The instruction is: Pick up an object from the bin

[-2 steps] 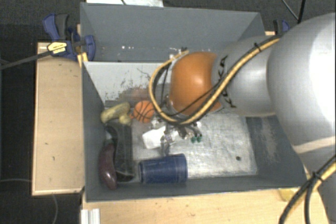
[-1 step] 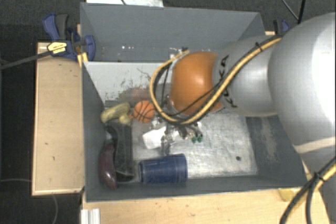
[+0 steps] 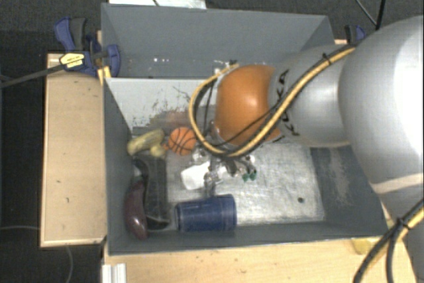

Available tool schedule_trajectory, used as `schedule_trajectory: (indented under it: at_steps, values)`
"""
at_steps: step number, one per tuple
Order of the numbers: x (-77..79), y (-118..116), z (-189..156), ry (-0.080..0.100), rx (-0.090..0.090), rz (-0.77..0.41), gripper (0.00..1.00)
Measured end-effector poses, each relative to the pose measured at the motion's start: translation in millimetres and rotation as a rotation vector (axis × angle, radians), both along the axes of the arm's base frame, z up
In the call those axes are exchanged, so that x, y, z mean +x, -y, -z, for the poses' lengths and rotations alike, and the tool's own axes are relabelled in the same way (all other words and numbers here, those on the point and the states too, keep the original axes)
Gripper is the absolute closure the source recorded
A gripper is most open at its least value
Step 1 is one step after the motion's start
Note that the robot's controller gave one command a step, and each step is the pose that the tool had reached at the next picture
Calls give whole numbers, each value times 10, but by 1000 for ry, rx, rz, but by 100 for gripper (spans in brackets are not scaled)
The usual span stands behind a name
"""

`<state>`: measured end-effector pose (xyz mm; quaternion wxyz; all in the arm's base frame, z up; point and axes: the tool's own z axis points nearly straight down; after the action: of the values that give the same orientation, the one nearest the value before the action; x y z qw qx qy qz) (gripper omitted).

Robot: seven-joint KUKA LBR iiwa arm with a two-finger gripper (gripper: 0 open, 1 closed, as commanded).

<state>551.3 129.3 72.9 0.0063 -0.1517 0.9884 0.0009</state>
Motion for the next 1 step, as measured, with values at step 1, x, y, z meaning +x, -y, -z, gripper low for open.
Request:
schedule_trajectory:
  at_steps: [1]
  values:
    - [-13, 2, -43, -9, -2, 2, 100]
